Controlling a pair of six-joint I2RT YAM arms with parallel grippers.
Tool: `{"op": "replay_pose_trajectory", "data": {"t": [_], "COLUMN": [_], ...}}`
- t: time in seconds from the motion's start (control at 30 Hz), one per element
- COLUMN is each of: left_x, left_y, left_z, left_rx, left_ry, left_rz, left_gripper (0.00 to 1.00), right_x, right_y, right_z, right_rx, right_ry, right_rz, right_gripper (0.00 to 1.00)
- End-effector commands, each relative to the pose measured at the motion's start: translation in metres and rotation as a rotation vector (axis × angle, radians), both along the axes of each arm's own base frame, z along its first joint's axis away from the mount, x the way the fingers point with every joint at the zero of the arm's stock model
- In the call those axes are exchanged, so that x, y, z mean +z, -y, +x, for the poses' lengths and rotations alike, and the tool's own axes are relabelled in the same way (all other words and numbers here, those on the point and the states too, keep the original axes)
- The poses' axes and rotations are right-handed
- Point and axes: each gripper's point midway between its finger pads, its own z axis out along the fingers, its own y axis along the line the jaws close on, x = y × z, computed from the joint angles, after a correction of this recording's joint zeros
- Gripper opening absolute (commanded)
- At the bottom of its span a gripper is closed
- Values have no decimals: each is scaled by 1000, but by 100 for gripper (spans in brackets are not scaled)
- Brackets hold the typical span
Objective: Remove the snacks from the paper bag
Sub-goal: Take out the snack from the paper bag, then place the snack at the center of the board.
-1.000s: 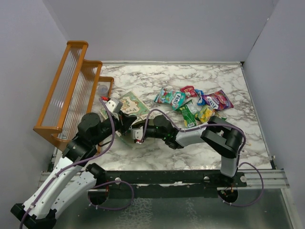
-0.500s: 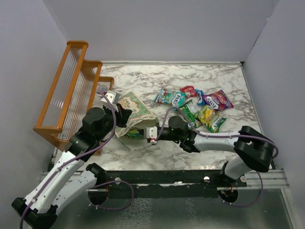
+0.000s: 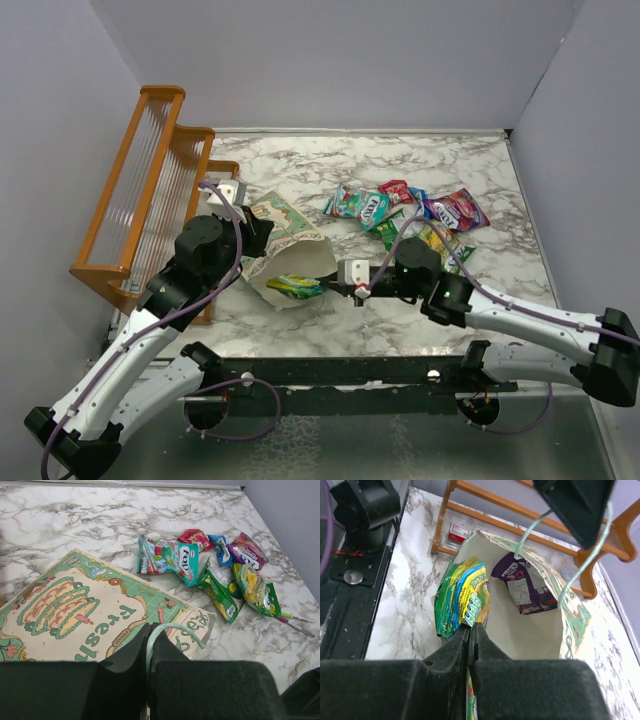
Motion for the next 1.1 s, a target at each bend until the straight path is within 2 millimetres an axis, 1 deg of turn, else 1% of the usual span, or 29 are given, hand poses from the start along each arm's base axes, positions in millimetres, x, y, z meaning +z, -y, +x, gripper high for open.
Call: {"op": "replay_pose_trajectory", "data": {"t": [0.0,0.03,0.07,0.2,0.33,0.4,0.47,0.5,0.53,0.6,0.67,0.73,0.83,0.9,1.0,1.07], "left_x": [13,12,12,11,12,12,11,11,9,8,8,10,13,15,17,16], "left_y": [-12,-13,-15,-21,-25,-25,-24,-24,-25,-25,-25,-25,-26,-27,-25,-23], "left_z": [6,6,6,5,6,5,5,4,4,3,1,-1,-2,-3,-3,-4], "left_rx": [86,91,96,123,136,135,130,128,127,127,121,110,108,110,102,92], "left_ry": [18,15,16,23,34,34,34,33,31,26,26,30,33,36,40,40], "left_rz": [-20,-18,-17,-9,-4,-1,2,4,6,9,9,12,19,19,6,-2], "left_gripper": [0,0,0,0,0,0,0,0,0,0,0,0,0,0,0,0], "right_x": [46,56,60,104,147,165,176,177,175,164,149,136,116,95,51,19], "right_y": [26,32,39,65,88,101,120,131,142,158,167,173,168,163,148,132], "right_z": [-5,-6,-7,-15,-16,-2,28,44,60,84,102,113,123,131,144,145], "right_rx": [-81,-99,-119,-151,-208,-316,-524,-642,-756,-940,-1085,-1184,-1206,-1202,-1149,-1084], "right_ry": [-49,-51,-63,-28,12,16,-29,-53,-63,-45,-42,-44,-57,-94,-208,-274], "right_rz": [35,50,50,137,234,283,354,390,412,410,385,368,357,325,255,184], "right_gripper": [1,1,1,1,1,1,1,1,1,1,1,1,1,1,1,1]}}
